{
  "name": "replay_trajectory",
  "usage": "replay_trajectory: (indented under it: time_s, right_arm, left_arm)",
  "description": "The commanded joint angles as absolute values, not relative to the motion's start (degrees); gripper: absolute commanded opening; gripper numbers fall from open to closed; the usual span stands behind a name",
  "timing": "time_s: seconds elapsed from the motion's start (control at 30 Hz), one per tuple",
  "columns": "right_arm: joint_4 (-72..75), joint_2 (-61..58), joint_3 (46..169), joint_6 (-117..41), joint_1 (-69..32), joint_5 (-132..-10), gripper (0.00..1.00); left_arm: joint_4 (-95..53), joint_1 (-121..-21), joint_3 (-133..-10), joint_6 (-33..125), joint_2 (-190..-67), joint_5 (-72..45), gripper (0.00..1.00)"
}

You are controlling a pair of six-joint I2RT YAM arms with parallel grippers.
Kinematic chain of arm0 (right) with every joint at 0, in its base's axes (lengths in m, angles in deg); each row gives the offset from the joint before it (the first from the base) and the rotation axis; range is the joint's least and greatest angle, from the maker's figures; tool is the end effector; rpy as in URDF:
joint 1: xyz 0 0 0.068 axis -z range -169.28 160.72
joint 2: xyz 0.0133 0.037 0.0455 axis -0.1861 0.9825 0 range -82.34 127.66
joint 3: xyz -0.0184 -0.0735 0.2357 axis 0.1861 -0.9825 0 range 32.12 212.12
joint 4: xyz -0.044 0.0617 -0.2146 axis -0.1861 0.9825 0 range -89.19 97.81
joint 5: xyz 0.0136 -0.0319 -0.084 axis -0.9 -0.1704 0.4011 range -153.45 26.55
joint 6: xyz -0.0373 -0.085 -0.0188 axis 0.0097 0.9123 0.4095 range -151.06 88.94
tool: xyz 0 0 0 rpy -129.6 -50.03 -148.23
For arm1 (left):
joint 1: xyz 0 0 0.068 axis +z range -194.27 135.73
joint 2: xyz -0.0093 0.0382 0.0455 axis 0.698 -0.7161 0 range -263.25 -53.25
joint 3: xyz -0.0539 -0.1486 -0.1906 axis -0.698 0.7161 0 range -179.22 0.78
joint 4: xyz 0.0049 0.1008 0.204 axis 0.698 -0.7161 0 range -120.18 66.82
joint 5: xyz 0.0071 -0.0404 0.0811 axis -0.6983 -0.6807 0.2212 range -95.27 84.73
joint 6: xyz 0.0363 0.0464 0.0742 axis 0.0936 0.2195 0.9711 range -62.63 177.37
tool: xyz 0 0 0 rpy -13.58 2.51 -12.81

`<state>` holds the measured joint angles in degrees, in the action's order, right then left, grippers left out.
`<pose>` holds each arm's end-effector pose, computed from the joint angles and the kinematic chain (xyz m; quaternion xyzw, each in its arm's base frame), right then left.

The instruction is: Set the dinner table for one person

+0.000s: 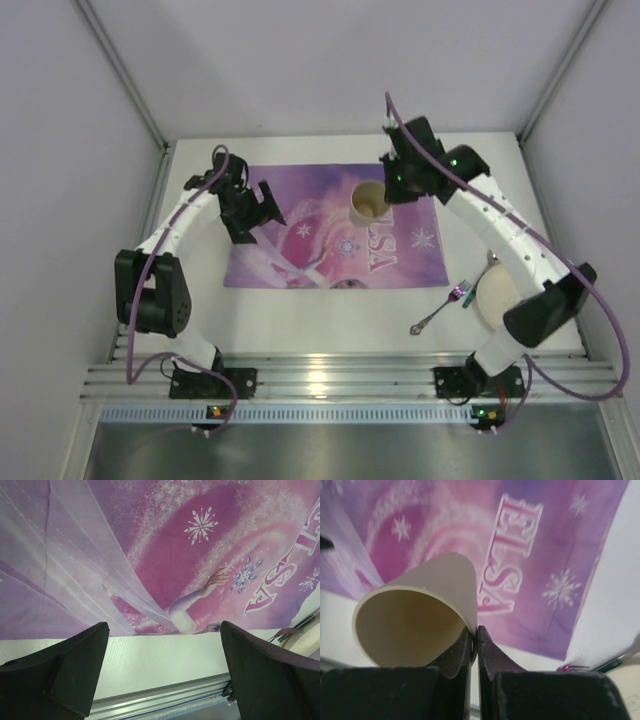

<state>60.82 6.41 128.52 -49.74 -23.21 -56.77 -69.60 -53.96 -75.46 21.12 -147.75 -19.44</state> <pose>0.2631 0.1651 0.3125 -0.1068 0.9390 0.0933 0.3132 0.3145 -0.0750 0.2004 -0.1961 0.9485 -0.1957 0.1534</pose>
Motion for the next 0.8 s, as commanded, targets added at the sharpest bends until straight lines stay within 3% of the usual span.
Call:
replay_trajectory:
  time_s: [0.0,0.27,0.77]
  right_arm:
    - [66.6,15.8,147.5,-46.3,-20.8,-45.5,0.0]
    - [69.0,36.0,166.2,-48.5,-9.9,-43.4,0.0]
    - [56.4,42.0,160.0,-50.2,-5.1,-54.3,0.0]
  left_arm:
    - [-69.5,-53.8,-78.3,21.5,-147.5,-20.5,0.99]
    - [-71.0,-53.8,-80.7,23.4,-145.4,-22.3,0.99]
    - [-72.9,-53.8,-76.3,25.0,-139.3,-22.0,0.99]
